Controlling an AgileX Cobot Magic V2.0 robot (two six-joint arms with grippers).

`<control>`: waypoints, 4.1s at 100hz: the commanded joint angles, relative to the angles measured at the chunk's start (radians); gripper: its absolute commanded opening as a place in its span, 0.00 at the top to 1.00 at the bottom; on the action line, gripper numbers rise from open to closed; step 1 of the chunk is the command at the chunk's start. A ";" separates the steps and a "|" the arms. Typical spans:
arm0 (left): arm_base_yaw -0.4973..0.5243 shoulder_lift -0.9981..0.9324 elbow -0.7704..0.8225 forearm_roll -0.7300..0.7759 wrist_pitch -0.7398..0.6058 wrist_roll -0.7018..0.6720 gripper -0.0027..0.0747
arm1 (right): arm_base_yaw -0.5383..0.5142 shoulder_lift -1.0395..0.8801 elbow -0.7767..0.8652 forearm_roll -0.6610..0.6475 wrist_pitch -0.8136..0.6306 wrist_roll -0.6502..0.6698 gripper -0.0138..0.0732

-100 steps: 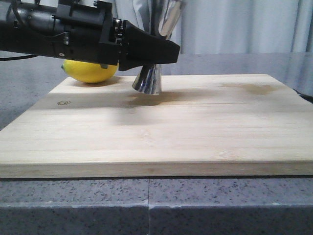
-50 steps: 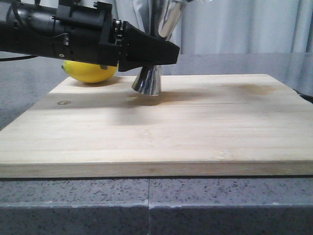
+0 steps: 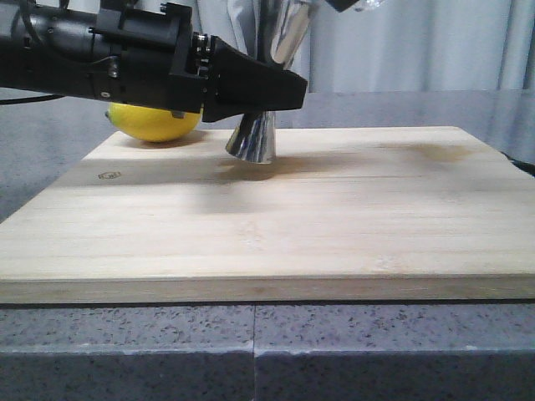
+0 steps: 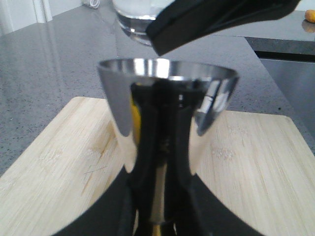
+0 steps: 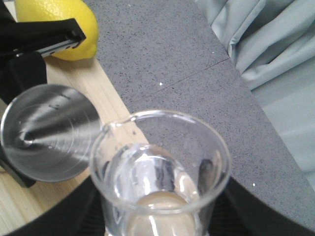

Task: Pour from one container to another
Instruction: 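Tilt the beaker with the right gripper, pouring liquid into the jigger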

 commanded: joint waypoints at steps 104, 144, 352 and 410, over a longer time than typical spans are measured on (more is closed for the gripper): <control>-0.010 -0.046 -0.028 -0.087 0.108 -0.004 0.99 | 0.024 -0.025 -0.040 -0.091 -0.033 -0.188 0.53; -0.010 -0.046 -0.028 -0.087 0.108 -0.004 0.99 | 0.024 -0.025 -0.040 -0.114 -0.046 -0.202 0.53; -0.010 -0.046 -0.028 -0.087 0.108 -0.004 0.99 | 0.044 0.013 -0.040 -0.263 -0.074 -0.254 0.53; -0.010 -0.046 -0.028 -0.087 0.108 -0.004 0.99 | 0.044 0.013 -0.040 -0.316 -0.074 -0.256 0.53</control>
